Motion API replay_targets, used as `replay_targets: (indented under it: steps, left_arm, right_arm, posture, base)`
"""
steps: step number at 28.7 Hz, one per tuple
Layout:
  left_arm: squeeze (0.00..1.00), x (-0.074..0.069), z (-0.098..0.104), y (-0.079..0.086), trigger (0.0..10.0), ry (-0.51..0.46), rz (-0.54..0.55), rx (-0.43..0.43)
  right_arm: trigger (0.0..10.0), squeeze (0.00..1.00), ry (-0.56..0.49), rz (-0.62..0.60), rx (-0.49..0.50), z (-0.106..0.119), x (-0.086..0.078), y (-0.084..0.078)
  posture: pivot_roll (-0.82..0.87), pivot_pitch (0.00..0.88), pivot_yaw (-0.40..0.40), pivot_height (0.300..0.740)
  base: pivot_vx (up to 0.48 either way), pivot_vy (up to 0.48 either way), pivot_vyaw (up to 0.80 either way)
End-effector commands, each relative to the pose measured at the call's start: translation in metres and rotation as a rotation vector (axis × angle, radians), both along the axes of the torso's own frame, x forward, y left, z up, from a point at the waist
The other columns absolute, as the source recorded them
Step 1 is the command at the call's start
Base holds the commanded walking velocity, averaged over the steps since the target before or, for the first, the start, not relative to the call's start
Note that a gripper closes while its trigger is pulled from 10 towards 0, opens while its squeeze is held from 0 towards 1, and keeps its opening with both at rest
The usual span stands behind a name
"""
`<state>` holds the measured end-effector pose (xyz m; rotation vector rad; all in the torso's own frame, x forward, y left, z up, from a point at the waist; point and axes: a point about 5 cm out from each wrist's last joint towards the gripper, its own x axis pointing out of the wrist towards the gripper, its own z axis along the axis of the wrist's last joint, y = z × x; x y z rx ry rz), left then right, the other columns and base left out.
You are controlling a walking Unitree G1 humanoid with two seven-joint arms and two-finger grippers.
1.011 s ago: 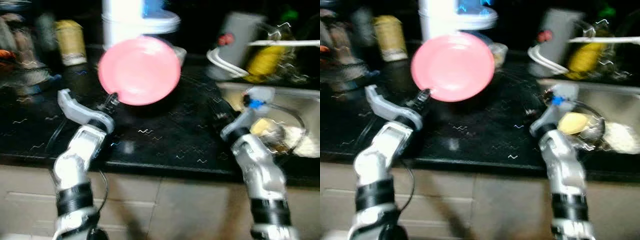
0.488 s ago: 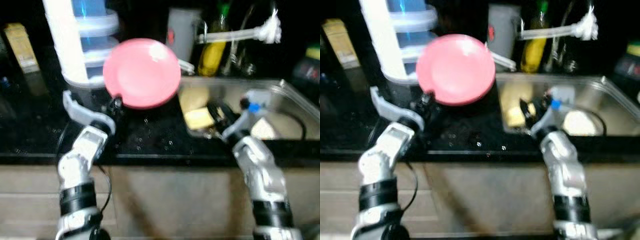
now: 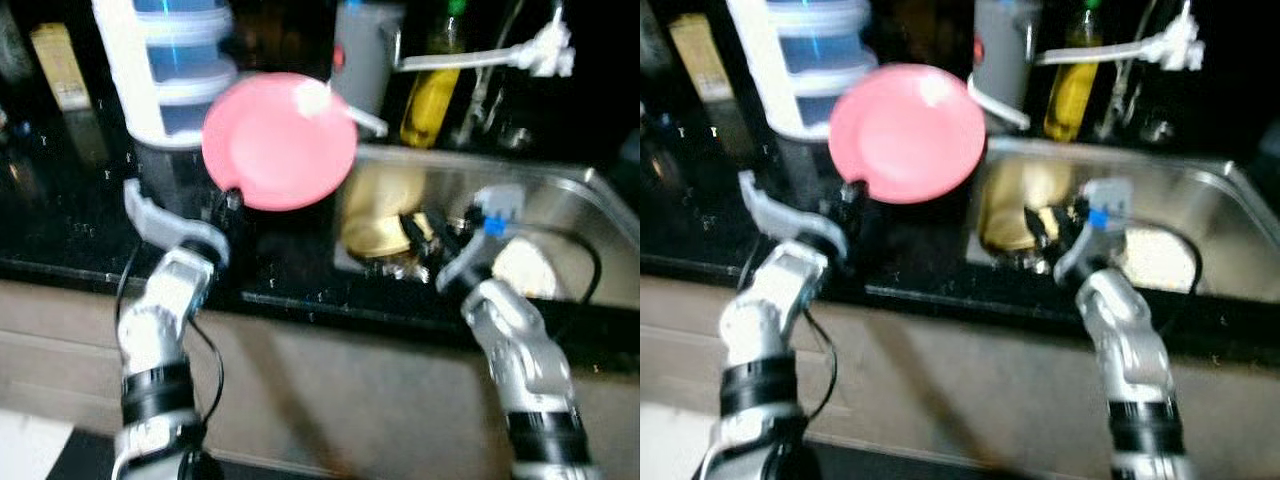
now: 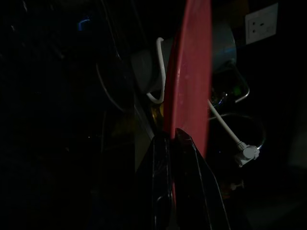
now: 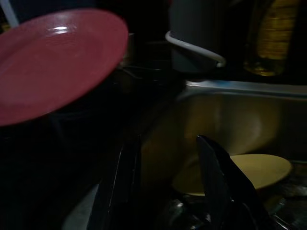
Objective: Kitchen organization
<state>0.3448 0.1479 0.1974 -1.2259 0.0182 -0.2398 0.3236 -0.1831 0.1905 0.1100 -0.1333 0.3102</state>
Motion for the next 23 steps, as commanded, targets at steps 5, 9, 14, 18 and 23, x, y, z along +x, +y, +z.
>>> replay_targets:
  steps: [5,9,14,18,23]
  left_arm:
    - [0.00,0.004,0.002,0.004,10.0,-0.007,-0.005,0.013]
    - [0.00,0.008,0.003,0.007,10.0,-0.017,-0.016,0.035]
    - [0.00,0.016,0.007,0.009,10.0,-0.031,-0.037,0.091]
    - [0.00,0.023,0.014,0.008,10.0,-0.055,-0.053,0.146]
    - [0.00,0.033,0.026,0.005,10.0,-0.103,-0.072,0.304]
  right_arm:
    - [10.0,0.00,0.005,0.003,-0.006,-0.001,0.000,0.000]
    - [10.0,0.00,0.018,-0.004,0.003,-0.002,0.001,0.000]
    - [10.0,0.00,0.043,-0.014,-0.013,-0.005,0.002,-0.002]
    - [10.0,0.00,0.038,-0.024,-0.012,-0.005,0.001,-0.003]
    - [10.0,0.00,0.018,-0.029,-0.003,-0.001,-0.001,-0.004]
  posture:
    - [-0.07,0.000,-0.069,0.740]
    - [-0.07,0.000,-0.068,0.740]
    - [-0.08,0.000,-0.059,0.740]
    - [-0.08,0.000,-0.059,0.740]
    - [-0.09,0.000,-0.053,0.740]
  base:
    - [0.000,0.000,0.00]
    - [0.000,0.000,0.00]
    - [0.000,0.000,-0.80]
    - [0.000,0.000,-0.80]
    - [0.000,0.000,-0.16]
